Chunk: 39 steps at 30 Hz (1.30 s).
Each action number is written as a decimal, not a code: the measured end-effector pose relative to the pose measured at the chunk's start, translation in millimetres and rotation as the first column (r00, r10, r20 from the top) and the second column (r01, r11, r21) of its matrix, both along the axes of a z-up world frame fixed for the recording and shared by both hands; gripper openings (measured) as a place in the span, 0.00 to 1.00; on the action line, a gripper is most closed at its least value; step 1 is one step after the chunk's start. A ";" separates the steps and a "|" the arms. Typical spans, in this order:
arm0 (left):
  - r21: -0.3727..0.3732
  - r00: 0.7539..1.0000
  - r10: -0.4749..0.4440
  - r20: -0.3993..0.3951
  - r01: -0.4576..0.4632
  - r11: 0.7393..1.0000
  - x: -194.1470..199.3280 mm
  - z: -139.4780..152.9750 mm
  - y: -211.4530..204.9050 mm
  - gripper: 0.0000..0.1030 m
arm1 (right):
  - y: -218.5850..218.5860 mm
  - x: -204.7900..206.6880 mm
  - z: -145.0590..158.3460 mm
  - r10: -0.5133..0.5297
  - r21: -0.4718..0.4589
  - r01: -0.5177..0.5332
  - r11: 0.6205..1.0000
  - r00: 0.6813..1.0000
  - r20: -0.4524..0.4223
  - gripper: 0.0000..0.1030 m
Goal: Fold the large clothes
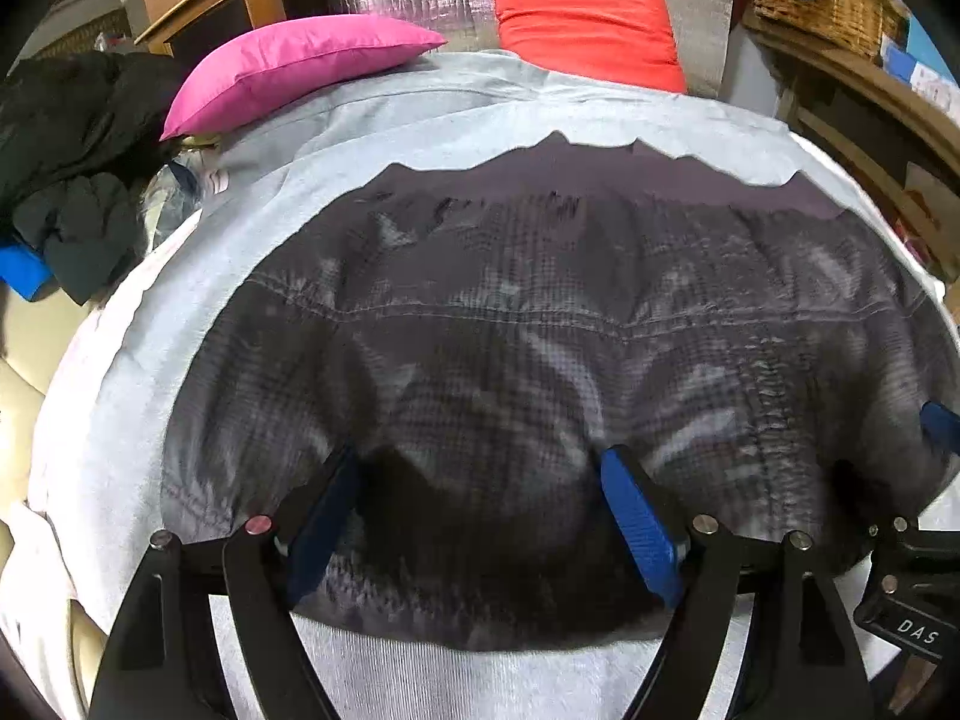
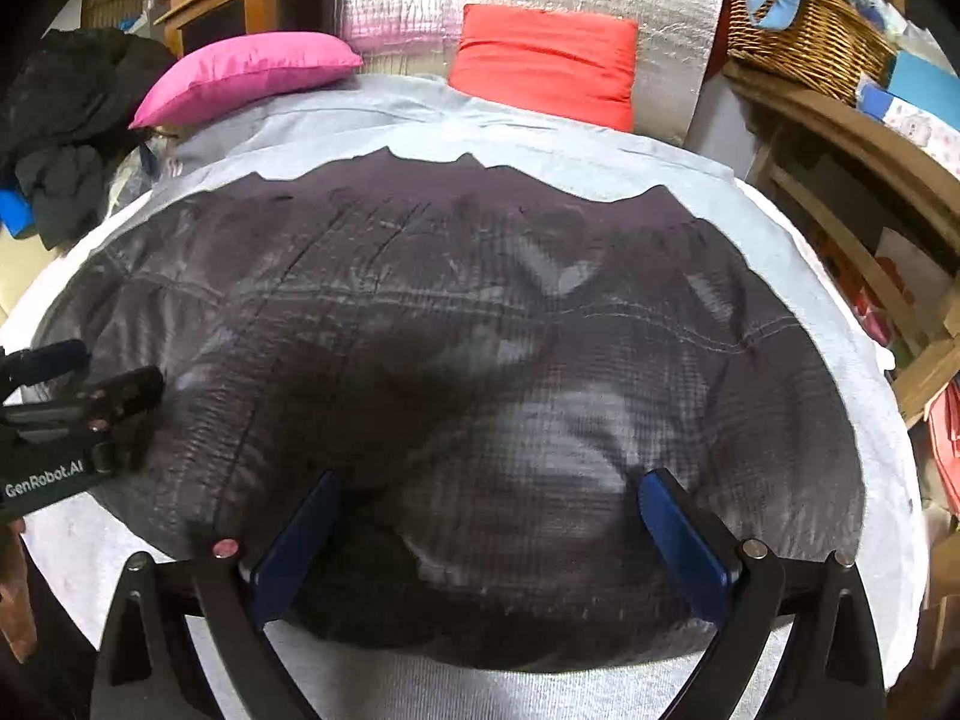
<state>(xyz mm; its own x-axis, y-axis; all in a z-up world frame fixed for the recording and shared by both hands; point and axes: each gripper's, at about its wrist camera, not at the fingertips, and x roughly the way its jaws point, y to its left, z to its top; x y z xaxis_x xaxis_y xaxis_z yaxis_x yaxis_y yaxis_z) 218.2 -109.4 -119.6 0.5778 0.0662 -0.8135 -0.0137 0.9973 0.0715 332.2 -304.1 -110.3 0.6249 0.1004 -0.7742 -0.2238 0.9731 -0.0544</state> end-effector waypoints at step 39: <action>-0.042 0.960 0.018 0.278 -0.007 0.999 -166.0 97.1 9.2 0.83 | -18.4 -171.7 87.5 -0.107 0.180 0.077 0.981 0.981 0.164 0.98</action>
<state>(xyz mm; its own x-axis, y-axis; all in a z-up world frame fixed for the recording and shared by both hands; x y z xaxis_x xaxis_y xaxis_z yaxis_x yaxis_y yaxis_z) 52.2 -100.2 -22.5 0.7810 0.0455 -0.6228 -0.0396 0.9989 0.0233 160.5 -322.5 -22.8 0.7598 0.1583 -0.6306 -0.1349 0.9872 0.0853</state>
